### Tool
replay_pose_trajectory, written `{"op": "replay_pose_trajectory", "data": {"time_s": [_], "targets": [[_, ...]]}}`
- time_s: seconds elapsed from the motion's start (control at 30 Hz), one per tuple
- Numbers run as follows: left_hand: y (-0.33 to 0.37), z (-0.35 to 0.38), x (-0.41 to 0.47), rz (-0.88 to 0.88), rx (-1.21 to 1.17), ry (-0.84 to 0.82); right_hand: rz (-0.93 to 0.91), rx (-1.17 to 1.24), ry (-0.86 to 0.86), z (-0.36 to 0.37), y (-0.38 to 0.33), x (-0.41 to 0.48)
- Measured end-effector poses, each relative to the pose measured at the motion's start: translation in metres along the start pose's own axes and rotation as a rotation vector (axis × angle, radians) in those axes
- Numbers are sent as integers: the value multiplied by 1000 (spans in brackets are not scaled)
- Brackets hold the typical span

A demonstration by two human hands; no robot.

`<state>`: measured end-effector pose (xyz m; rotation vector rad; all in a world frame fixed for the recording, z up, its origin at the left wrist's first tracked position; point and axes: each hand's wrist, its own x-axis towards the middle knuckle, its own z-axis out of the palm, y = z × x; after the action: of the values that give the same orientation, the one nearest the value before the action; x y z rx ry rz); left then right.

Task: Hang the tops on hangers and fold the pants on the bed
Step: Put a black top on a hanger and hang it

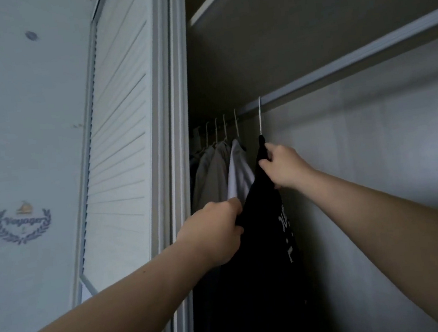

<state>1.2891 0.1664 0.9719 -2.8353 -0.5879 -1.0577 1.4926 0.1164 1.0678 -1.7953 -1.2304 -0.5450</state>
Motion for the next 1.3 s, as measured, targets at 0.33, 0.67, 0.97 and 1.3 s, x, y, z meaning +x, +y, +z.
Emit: {"op": "replay_pose_trajectory", "data": {"time_s": [0.33, 0.67, 0.97, 1.3], "targets": [[-5, 14, -1, -135, -28, 2, 11, 106, -74, 47, 12, 44], [-19, -14, -63, 9, 33, 207, -189, -23, 57, 33, -13, -41], [-53, -89, -241, -154, 319, 138, -521, -6, -85, 49, -115, -210], [-55, -200, -576, -593, 362, 15, -742, 177, -422, 98, -289, -469]]}}
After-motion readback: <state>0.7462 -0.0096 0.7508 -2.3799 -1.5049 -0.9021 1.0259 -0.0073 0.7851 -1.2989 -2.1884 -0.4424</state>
